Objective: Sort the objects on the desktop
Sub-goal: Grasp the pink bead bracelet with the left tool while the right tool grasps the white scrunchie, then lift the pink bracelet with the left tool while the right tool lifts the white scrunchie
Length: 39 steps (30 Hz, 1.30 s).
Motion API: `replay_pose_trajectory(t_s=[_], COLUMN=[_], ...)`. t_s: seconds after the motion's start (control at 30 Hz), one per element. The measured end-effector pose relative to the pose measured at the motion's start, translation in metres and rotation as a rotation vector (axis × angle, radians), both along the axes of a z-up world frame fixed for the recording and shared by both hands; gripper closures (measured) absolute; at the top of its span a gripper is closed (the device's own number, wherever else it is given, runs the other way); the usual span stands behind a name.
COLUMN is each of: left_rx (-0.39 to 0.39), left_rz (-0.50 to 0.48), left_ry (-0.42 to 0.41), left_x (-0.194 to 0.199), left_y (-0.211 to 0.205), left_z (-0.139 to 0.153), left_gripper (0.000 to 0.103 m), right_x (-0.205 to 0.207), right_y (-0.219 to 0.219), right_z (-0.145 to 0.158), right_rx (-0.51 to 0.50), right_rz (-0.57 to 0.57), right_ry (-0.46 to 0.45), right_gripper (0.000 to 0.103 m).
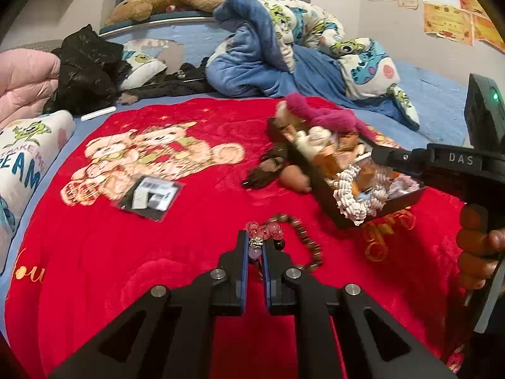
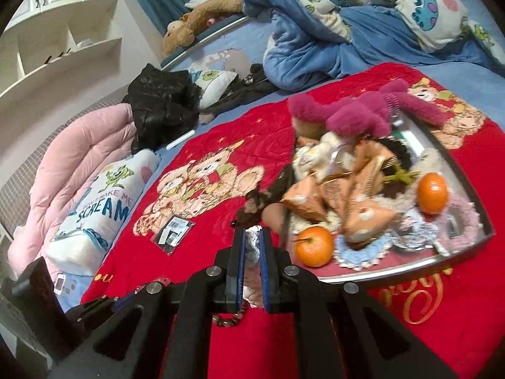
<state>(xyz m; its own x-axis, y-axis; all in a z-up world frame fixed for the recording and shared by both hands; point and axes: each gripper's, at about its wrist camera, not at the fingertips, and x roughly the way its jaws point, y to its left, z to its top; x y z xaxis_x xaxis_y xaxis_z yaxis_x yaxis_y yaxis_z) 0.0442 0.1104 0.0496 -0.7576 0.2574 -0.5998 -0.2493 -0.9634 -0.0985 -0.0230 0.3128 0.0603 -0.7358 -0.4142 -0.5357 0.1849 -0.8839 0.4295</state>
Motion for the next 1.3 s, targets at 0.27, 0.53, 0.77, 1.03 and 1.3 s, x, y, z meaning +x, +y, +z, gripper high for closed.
replay_pose_trajectory(t_s=[0.27, 0.53, 0.77, 1.03, 1.3], left_rx=[0.002, 0.052, 0.035, 0.013, 0.019], left_rz=[-0.071, -0.133, -0.155, -0.172, -0.155], left_ry=[0.012, -0.005, -0.018, -0.004, 0.004], left_x=[0.010, 0.012, 0.009, 0.002, -0.009], left_y=[0.053, 0.104, 0.126, 0.139, 0.131], left_z=[0.018, 0.024, 0.023, 0.030, 0.037], left_gripper=[0.095, 0.095, 0.095, 0.095, 0.095], right_x=[0.022, 0.042, 0.046, 0.039, 0.030], right_y=[0.060, 0.113, 0.126, 0.120, 0.112], right_z=[0.012, 0.016, 0.018, 0.017, 0.020], right_rx=[-0.044, -0.090, -0.099, -0.110, -0.093], right_rz=[-0.094, -0.181, -0.203, -0.191, -0.172], right_ry=[0.035, 0.052, 0.061, 0.060, 0.065], right_gripper=[0.094, 0.094, 0.093, 0.093, 0.093])
